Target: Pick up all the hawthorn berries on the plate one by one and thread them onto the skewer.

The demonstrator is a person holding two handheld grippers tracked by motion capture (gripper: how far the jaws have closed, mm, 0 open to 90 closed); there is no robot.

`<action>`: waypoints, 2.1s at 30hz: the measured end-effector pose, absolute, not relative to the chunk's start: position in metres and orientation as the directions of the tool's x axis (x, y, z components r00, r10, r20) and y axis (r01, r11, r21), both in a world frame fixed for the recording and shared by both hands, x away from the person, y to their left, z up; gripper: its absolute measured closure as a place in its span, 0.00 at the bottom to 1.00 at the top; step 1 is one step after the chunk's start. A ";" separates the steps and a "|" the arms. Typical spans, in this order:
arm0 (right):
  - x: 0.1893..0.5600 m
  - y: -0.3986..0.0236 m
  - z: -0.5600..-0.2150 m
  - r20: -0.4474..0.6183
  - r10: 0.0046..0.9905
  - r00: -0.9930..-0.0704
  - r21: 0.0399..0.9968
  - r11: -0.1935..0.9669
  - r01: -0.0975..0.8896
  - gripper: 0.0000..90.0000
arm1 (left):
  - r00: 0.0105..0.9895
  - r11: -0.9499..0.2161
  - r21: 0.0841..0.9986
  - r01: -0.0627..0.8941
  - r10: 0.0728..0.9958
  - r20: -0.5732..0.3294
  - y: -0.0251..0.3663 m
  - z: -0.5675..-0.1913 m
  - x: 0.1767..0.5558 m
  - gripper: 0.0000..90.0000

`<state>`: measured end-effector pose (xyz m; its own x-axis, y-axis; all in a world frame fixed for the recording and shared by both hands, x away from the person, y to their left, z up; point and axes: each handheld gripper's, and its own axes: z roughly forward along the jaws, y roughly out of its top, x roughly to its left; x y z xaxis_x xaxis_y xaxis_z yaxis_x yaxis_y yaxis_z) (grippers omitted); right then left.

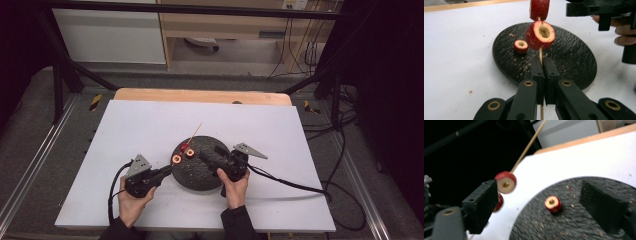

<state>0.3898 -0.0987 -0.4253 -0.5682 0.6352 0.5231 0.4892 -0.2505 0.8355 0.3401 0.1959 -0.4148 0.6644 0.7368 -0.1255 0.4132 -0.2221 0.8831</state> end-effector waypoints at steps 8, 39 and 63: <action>0.389 -0.104 -0.425 0.454 0.666 -0.591 0.850 -0.125 0.512 0.09 | 0.655 -0.239 0.869 0.434 0.746 -0.122 0.218 -0.421 0.333 0.98; 0.408 -0.092 -0.409 0.239 0.686 -0.687 0.770 0.298 0.564 0.04 | 0.643 -0.279 0.832 0.480 0.757 -0.117 0.266 -0.436 0.320 0.98; 0.454 -0.044 -0.391 0.143 0.678 -0.721 0.665 0.474 0.577 0.05 | 0.636 -0.276 0.828 0.488 0.763 -0.120 0.269 -0.438 0.322 0.98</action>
<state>0.4539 -0.0438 -0.3911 -0.7209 0.6783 0.1425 0.5771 0.4735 0.6654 0.3219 0.2694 -0.4381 0.6357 0.7625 -0.1202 0.4881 -0.2764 0.8279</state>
